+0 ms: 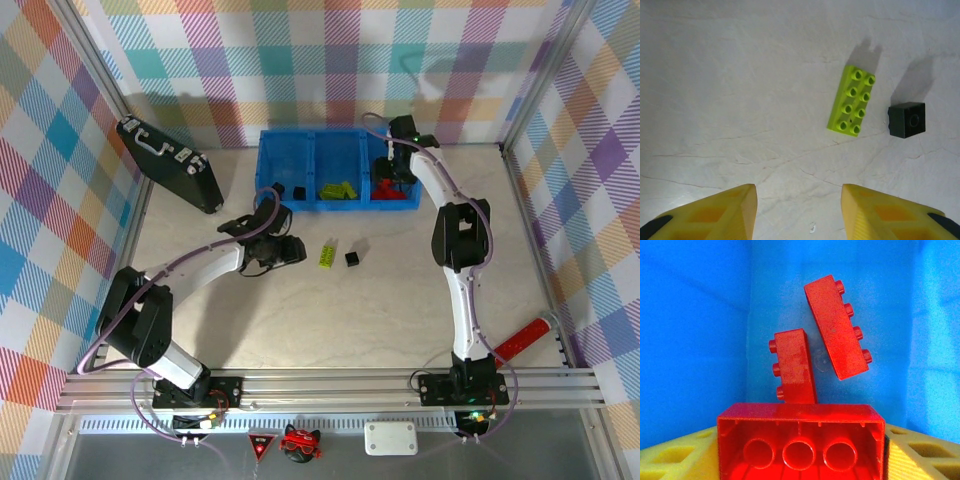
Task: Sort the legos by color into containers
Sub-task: Place the lego in the container, then pick up the lego from the center of the table.
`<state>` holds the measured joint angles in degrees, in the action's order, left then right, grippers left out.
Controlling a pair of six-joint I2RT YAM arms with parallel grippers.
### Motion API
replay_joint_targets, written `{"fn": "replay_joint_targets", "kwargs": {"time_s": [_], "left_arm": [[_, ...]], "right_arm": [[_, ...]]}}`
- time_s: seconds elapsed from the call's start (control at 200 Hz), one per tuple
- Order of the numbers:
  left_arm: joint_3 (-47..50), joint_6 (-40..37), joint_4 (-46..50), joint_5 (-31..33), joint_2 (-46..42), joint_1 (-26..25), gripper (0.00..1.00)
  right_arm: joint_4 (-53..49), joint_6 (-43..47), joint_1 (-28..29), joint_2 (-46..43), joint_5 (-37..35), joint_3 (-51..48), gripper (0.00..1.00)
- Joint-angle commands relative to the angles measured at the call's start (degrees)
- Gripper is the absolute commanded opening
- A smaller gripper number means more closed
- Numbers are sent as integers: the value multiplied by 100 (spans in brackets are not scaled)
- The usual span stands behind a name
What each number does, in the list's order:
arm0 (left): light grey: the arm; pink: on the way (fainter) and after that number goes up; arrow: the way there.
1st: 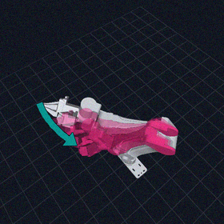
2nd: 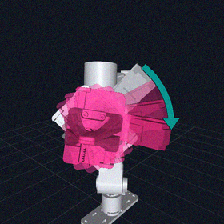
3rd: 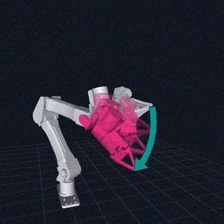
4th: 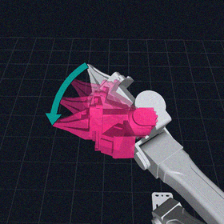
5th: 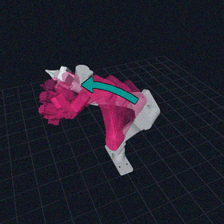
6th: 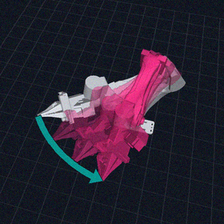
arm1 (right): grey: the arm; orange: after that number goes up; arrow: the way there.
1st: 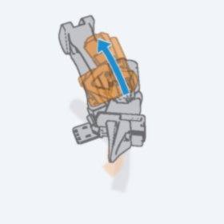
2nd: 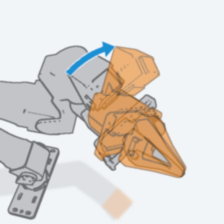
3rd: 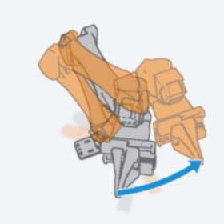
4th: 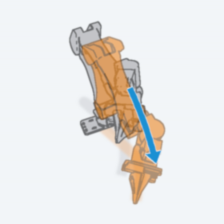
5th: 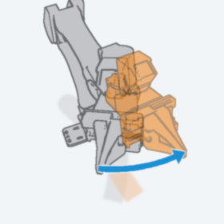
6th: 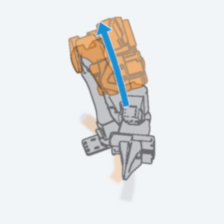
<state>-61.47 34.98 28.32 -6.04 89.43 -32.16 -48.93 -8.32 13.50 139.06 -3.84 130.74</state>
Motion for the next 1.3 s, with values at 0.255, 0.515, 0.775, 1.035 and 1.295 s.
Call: {"fn": "replay_joint_targets", "kwargs": {"time_s": [0.255, 0.515, 0.775, 1.035, 1.295], "left_arm": [[-708, 3, 136, 156, 541, -334, 48], [-1187, -119, 204, 99, 992, -378, 48], [-1858, -257, 447, 220, 1659, -532, 48], [-2516, -479, 990, 513, 2274, -703, 48], [-3381, -1196, 2030, 977, 2900, -729, 49]], "right_arm": [[31, 13, 13, -443, -90, 3, 79], [54, -94, 29, -1214, 159, -500, 78], [153, -244, 101, -2205, 405, -1419, 78], [418, -354, 109, -3427, 395, -2783, 78], [511, -451, 109, -4289, 280, -3671, 78]]}}
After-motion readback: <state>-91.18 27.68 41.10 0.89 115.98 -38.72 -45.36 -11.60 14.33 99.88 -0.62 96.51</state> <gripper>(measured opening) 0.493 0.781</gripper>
